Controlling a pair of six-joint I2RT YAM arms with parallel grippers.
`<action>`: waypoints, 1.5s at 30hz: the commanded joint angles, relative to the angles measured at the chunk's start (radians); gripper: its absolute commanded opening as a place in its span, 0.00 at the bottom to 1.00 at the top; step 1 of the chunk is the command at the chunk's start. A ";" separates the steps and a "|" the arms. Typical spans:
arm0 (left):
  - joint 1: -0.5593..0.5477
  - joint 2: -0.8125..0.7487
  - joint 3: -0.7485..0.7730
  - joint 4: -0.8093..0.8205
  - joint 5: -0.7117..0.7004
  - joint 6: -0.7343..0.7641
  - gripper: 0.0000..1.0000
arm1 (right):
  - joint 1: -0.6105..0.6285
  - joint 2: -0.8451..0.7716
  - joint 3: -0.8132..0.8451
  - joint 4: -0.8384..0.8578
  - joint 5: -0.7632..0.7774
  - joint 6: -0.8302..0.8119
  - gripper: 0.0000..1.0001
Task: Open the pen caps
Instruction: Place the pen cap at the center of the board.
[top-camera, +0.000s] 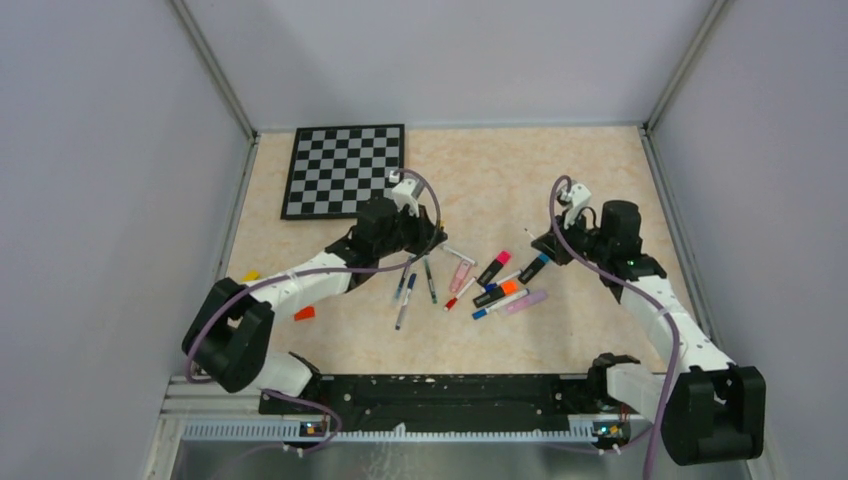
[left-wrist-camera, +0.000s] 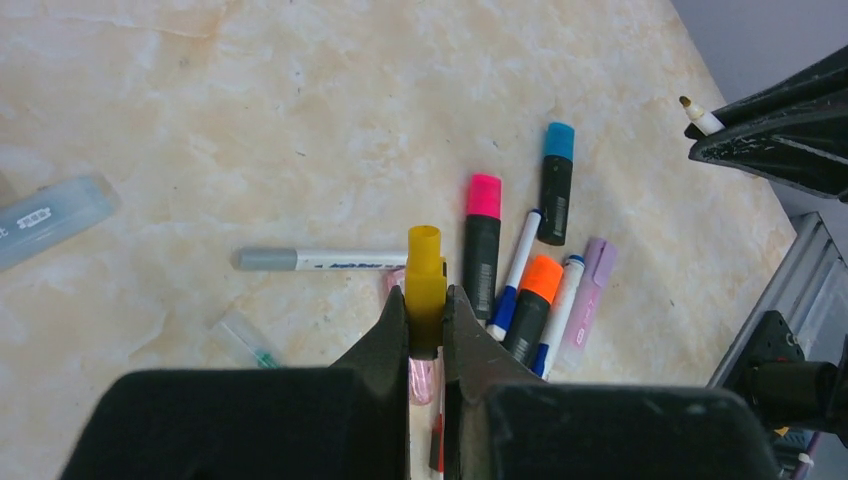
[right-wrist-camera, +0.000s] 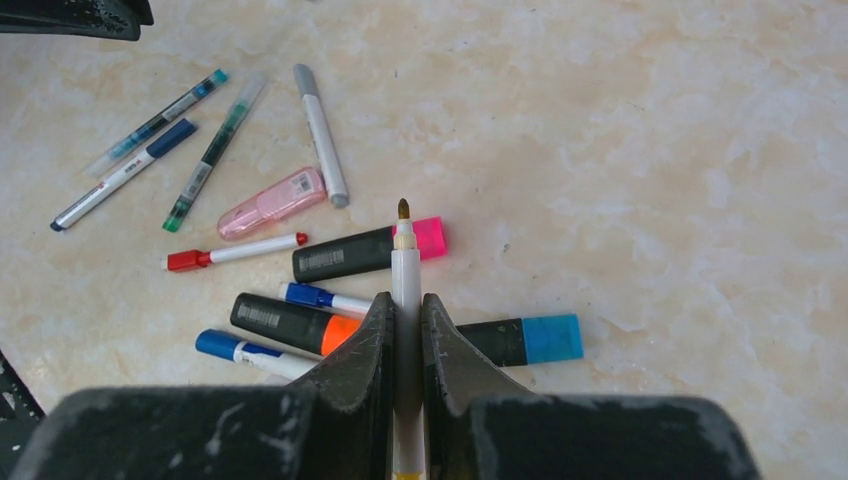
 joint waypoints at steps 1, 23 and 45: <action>0.010 0.077 0.105 -0.012 0.024 0.002 0.00 | -0.012 0.018 -0.004 0.058 0.043 0.057 0.00; 0.057 0.761 0.919 -0.582 -0.326 0.142 0.01 | -0.017 0.198 0.079 0.100 0.268 0.094 0.00; 0.101 0.872 1.085 -0.652 -0.350 0.193 0.38 | -0.016 0.631 0.426 0.104 0.288 0.088 0.00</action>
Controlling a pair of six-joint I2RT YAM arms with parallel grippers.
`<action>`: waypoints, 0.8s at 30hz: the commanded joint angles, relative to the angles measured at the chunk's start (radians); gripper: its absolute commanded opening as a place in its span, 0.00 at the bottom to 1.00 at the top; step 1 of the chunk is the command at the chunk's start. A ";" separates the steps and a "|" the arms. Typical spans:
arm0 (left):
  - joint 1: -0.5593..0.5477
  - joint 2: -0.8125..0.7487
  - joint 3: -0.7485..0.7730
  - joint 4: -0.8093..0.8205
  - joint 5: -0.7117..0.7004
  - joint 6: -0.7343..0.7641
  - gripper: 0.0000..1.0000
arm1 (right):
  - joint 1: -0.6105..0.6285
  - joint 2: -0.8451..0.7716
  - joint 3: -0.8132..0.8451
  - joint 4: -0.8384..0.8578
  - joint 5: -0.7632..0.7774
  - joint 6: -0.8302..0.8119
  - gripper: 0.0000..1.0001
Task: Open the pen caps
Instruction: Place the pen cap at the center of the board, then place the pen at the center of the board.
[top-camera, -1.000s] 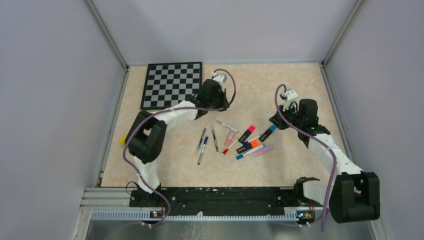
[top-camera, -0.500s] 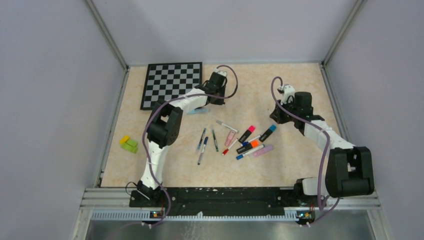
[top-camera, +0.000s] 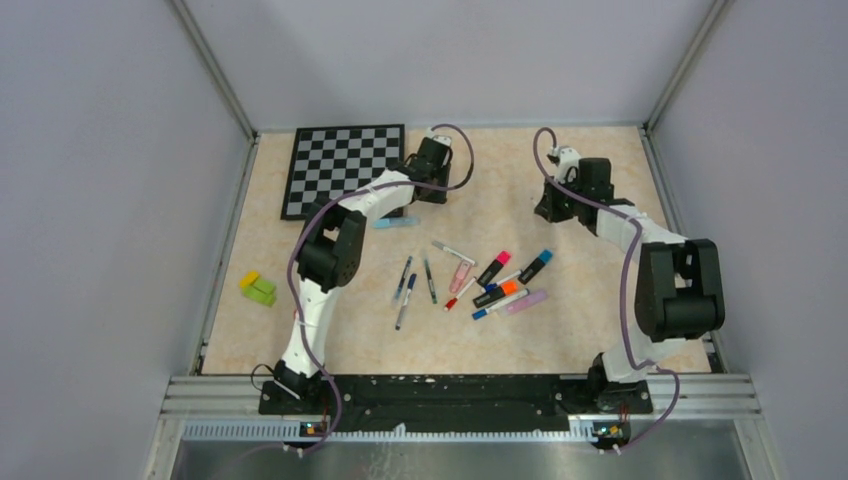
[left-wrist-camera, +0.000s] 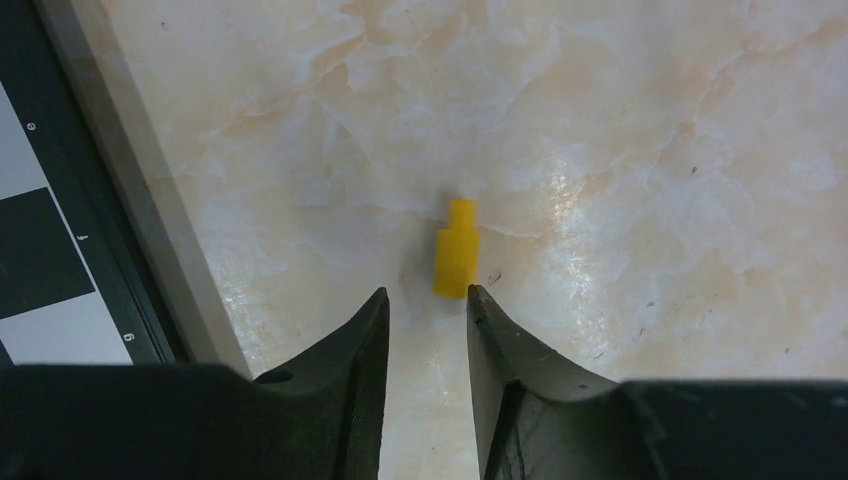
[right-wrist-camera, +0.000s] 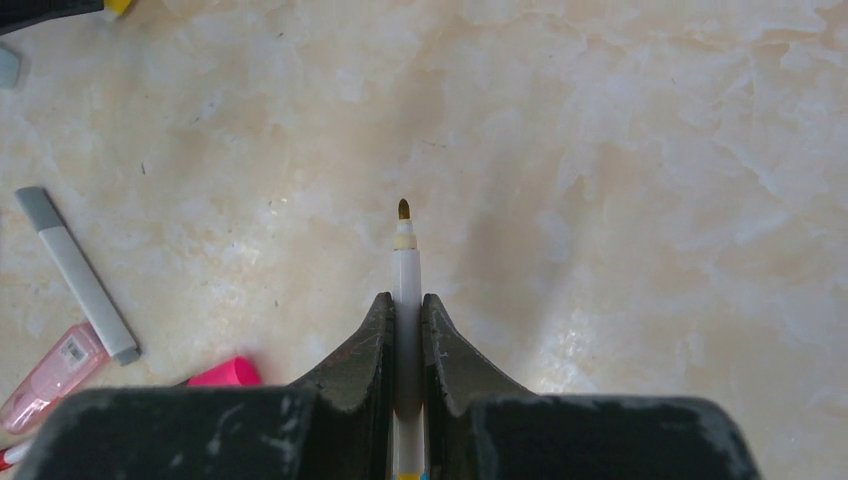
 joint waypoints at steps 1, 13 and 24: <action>0.008 -0.003 0.050 -0.015 0.006 0.027 0.39 | -0.005 0.055 0.088 0.031 0.031 -0.001 0.00; 0.009 -0.250 -0.096 0.025 0.164 0.111 0.54 | -0.005 0.281 0.296 0.007 0.176 0.064 0.00; 0.024 -0.693 -0.570 0.096 0.349 0.155 0.83 | -0.005 0.436 0.443 -0.045 0.315 0.040 0.00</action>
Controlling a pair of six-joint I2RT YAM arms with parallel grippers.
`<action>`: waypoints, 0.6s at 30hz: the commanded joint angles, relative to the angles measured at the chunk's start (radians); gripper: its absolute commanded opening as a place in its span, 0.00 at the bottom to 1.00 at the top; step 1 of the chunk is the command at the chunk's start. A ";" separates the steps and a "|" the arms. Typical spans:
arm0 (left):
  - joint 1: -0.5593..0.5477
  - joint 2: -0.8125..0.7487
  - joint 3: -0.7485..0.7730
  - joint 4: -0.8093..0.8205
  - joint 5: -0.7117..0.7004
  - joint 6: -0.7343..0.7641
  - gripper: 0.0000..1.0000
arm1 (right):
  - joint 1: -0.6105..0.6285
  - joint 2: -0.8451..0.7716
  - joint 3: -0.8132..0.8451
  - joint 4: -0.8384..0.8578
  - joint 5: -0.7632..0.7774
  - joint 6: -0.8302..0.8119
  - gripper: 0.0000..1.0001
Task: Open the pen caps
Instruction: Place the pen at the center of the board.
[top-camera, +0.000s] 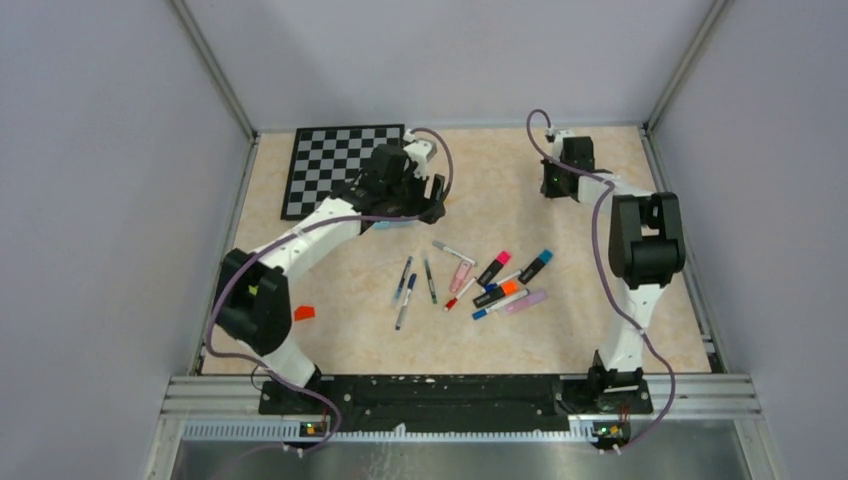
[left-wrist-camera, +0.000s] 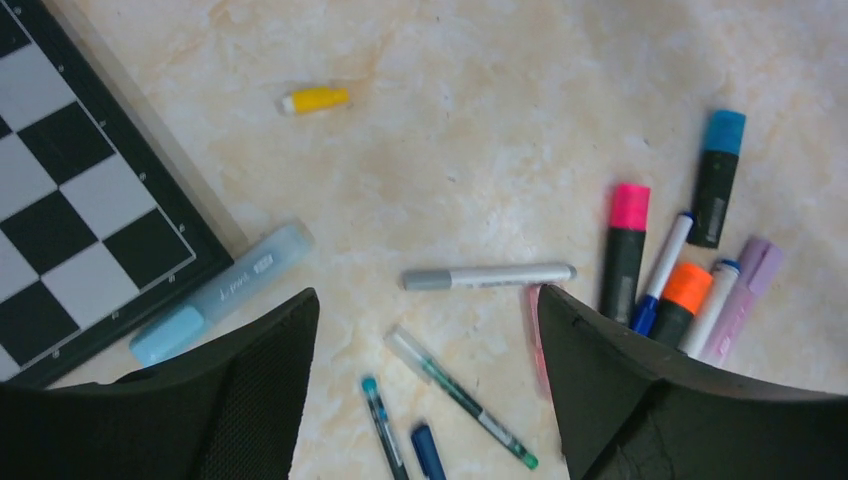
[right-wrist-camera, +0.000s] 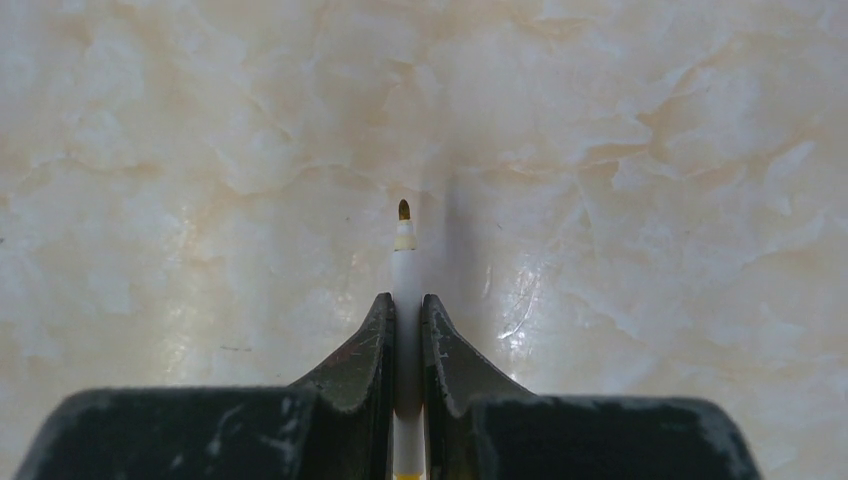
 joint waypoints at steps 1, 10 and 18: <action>0.021 -0.177 -0.178 0.045 0.065 0.000 0.85 | -0.005 0.035 0.058 -0.016 0.077 -0.013 0.00; 0.026 -0.556 -0.526 0.126 0.121 -0.172 0.99 | -0.005 0.055 0.062 -0.030 0.109 -0.039 0.08; 0.040 -0.816 -0.711 0.152 0.094 -0.289 0.99 | -0.005 0.022 0.038 -0.032 0.109 -0.064 0.24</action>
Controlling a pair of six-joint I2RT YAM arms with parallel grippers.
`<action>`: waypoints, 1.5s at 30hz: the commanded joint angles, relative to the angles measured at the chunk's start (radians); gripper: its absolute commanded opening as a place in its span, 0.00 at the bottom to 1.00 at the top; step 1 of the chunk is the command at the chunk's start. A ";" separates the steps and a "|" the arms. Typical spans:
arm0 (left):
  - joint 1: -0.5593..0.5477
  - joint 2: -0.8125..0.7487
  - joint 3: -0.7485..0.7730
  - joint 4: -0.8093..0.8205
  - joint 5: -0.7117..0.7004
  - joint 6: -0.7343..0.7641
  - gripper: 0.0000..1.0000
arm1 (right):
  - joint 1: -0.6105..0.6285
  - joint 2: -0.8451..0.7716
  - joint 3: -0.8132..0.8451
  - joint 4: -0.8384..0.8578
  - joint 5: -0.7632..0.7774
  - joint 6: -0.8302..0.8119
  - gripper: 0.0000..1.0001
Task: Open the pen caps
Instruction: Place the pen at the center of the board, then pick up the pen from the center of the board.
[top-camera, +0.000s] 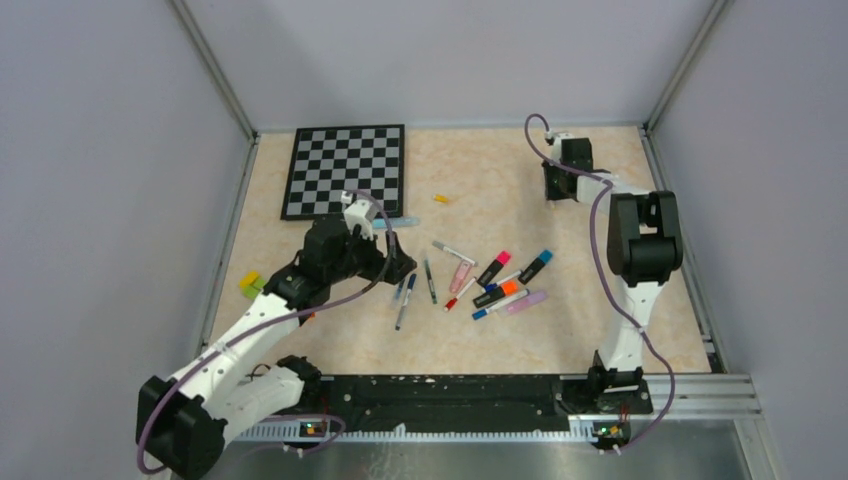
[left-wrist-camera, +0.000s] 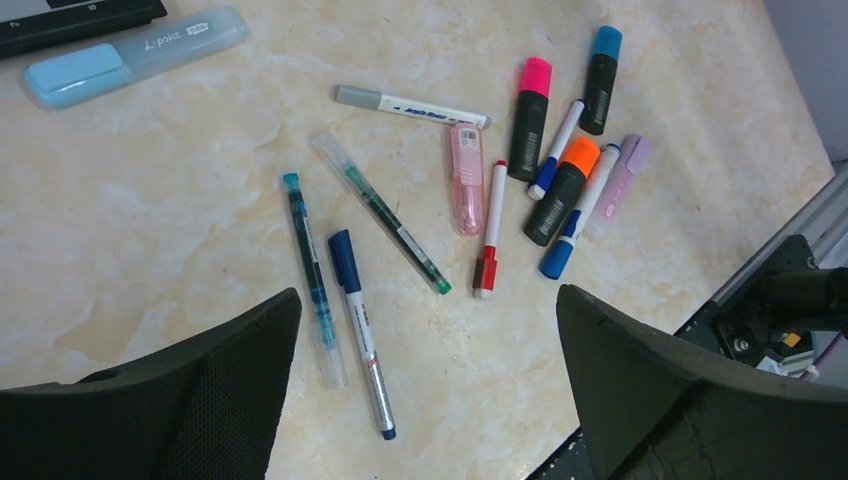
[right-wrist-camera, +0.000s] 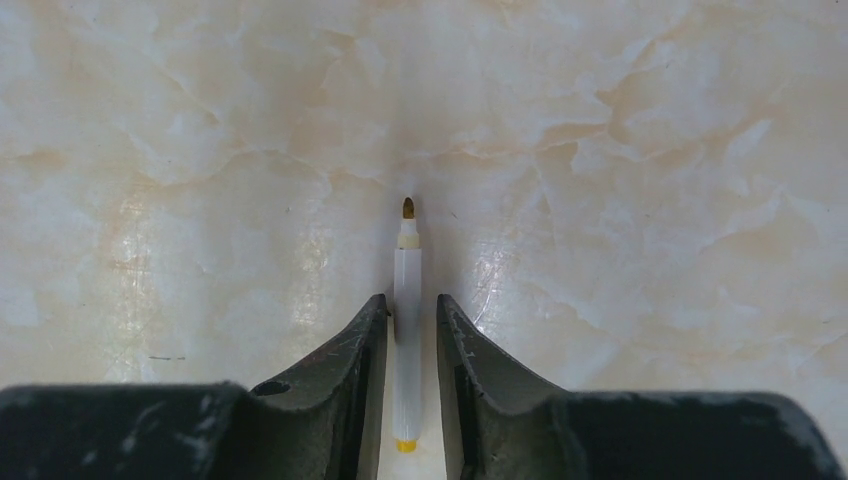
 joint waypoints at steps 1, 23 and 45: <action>0.013 -0.113 -0.061 0.062 0.001 -0.086 0.99 | -0.005 -0.028 0.006 -0.001 0.015 -0.023 0.25; 0.014 -0.164 -0.115 0.034 0.130 -0.143 0.99 | -0.070 -0.763 -0.445 -0.173 -0.566 -0.173 0.38; -0.091 0.328 0.102 -0.154 -0.237 -0.019 0.76 | -0.184 -1.161 -0.706 -0.230 -0.865 -0.359 0.58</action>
